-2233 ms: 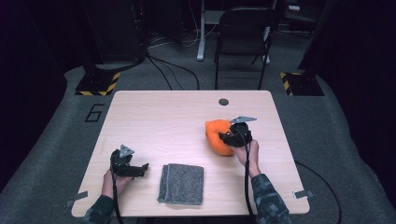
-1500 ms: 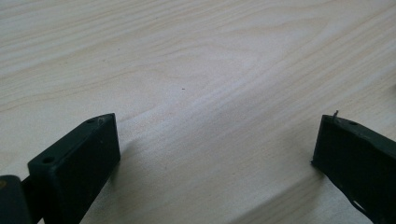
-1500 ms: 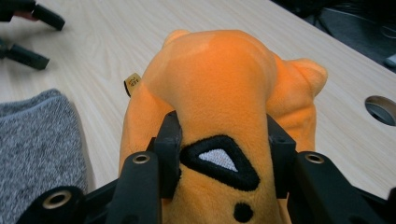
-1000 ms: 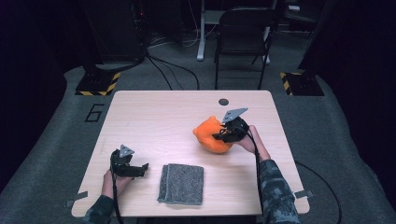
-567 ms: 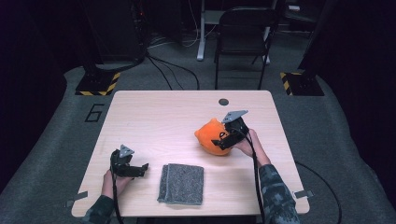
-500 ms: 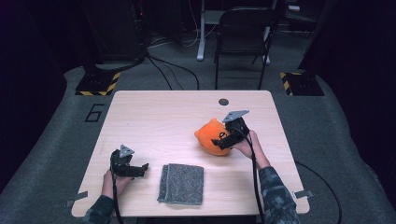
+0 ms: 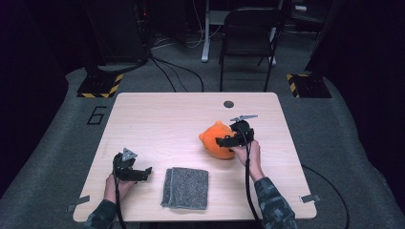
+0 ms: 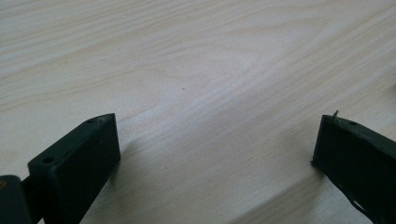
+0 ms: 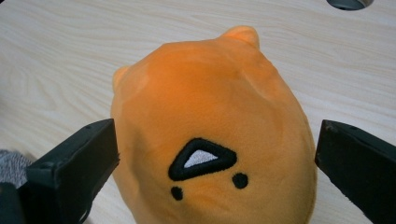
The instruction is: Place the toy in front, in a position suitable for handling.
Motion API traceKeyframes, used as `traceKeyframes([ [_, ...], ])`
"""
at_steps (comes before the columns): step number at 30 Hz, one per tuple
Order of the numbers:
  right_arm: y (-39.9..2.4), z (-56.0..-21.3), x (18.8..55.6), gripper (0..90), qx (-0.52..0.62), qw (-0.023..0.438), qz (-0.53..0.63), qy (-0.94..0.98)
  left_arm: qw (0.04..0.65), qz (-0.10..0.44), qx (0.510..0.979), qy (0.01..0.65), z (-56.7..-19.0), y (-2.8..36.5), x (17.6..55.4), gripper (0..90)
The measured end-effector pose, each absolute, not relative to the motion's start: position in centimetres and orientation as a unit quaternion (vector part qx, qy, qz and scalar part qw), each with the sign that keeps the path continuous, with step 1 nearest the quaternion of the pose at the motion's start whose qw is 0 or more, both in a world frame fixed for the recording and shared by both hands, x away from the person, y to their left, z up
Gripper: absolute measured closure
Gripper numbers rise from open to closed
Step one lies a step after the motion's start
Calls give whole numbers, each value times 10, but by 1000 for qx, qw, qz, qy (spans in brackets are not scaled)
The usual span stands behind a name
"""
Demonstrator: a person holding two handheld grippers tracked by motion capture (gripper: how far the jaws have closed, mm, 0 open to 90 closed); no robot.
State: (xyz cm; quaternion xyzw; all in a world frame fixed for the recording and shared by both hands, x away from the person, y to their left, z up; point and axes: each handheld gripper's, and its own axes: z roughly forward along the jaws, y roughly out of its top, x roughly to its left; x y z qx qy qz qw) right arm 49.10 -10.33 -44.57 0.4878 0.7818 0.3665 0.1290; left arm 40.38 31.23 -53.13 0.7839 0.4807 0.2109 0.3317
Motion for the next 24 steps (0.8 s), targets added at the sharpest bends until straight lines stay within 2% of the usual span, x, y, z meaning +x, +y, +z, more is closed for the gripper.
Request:
traceKeyframes([
  [7, -102, -476, 500, 17, 522, 105, 344, 773, 332, 211, 784, 481, -531, 312, 404, 5],
  [15, -109, -480, 495, 243, 511, 104, 349, 778, 331, 211, 784, 481, -531, 312, 404, 5],
  [20, -114, -479, 492, 439, 506, 102, 366, 774, 332, 211, 784, 481, -531, 312, 404, 5],
  [24, -116, -477, 491, 499, 502, 102, 380, 770, 332, 211, 784, 481, -531, 312, 404, 5],
])
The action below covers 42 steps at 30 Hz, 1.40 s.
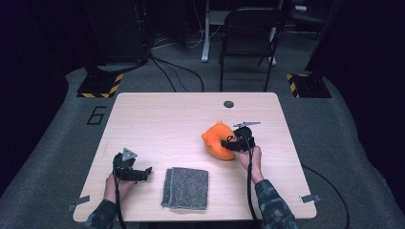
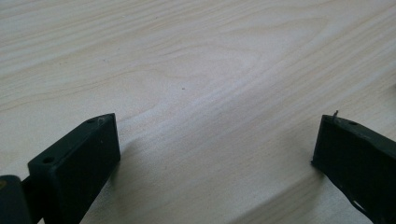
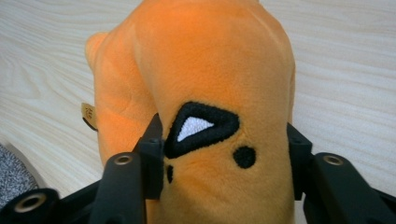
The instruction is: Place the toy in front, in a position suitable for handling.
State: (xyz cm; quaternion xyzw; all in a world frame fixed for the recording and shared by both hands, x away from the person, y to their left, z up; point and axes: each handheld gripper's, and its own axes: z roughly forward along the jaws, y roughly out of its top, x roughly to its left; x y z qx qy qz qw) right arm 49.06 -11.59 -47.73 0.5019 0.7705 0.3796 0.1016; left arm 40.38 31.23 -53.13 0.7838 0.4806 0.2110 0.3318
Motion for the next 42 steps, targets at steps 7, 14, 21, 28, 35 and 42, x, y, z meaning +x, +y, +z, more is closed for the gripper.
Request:
traceKeyframes([
  [7, -122, -463, 490, 535, 475, 121, 394, 777, 332, 211, 784, 481, -531, 312, 404, 5],
  [14, -133, -441, 490, 534, 447, 135, 402, 788, 332, 211, 784, 480, -531, 312, 404, 5],
  [21, -132, -424, 495, 528, 380, 142, 400, 822, 332, 211, 784, 481, -531, 312, 404, 5],
  [28, -121, -422, 505, 526, 305, 135, 392, 857, 332, 211, 784, 481, -531, 312, 404, 5],
  [35, -112, -422, 512, 522, 248, 116, 388, 880, 332, 211, 784, 481, -531, 312, 404, 5],
  [42, -110, -427, 519, 513, 199, 94, 384, 897, 332, 211, 784, 481, -531, 312, 404, 5],
])
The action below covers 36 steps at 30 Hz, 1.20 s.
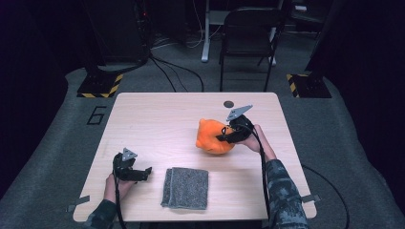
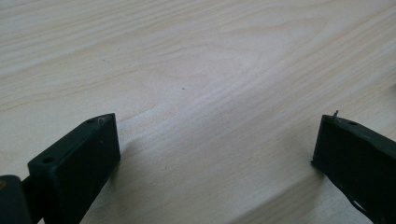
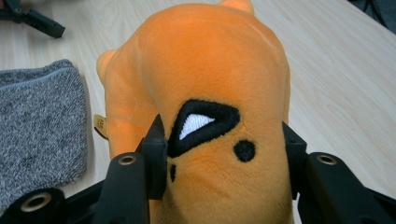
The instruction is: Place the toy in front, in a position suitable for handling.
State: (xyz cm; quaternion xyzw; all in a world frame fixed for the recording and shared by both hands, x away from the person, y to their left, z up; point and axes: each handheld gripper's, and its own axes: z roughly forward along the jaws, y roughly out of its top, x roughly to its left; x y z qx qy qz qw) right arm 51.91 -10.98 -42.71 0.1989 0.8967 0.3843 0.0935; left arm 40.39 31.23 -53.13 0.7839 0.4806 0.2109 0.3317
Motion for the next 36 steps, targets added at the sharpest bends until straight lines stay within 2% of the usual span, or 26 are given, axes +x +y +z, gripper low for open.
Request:
traceKeyframes([
  [12, -97, -451, 536, 474, 156, 71, 366, 915, 332, 211, 784, 481, -531, 312, 404, 5],
  [15, -96, -458, 540, 406, 160, 70, 364, 915, 332, 211, 784, 481, -531, 312, 404, 5],
  [16, -96, -458, 540, 342, 164, 71, 360, 916, 332, 211, 784, 481, -531, 312, 404, 5],
  [21, -98, -452, 537, 151, 186, 71, 355, 913, 332, 211, 784, 481, -531, 312, 404, 5],
  [32, -135, -422, 510, 4, 260, 60, 455, 850, 332, 211, 784, 481, -531, 312, 404, 5],
  [36, -148, -421, 492, 0, 304, 64, 456, 834, 332, 211, 784, 481, -531, 312, 404, 5],
])
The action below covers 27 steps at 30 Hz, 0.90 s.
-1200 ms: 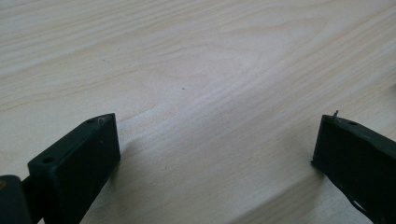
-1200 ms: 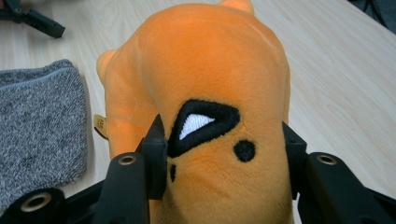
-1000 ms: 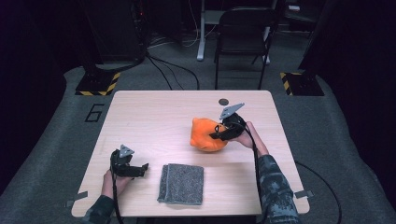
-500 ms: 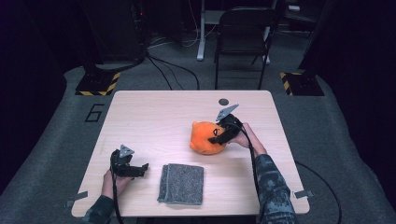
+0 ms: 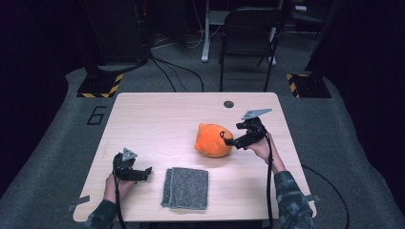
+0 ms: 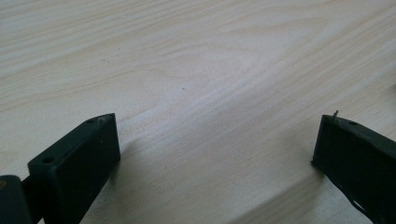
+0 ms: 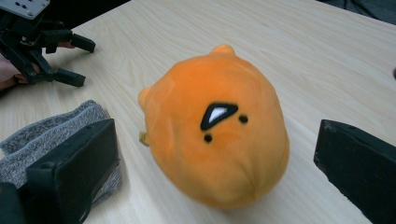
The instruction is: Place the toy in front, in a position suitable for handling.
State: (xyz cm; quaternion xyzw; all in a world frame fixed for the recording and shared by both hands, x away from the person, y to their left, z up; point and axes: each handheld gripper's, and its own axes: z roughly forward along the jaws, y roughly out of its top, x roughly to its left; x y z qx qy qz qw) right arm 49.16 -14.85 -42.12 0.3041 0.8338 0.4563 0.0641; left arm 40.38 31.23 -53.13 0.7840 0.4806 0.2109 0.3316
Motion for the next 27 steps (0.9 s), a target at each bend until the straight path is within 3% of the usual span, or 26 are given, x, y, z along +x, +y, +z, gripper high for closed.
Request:
traceKeyframes([
  [20, -236, -453, 367, 6, 446, 154, 391, 790, 338, 193, 784, 484, -525, 320, 398, 11],
  [27, -257, -464, 358, 0, 481, 165, 384, 771, 372, 195, 779, 466, -496, 306, 382, 8],
])
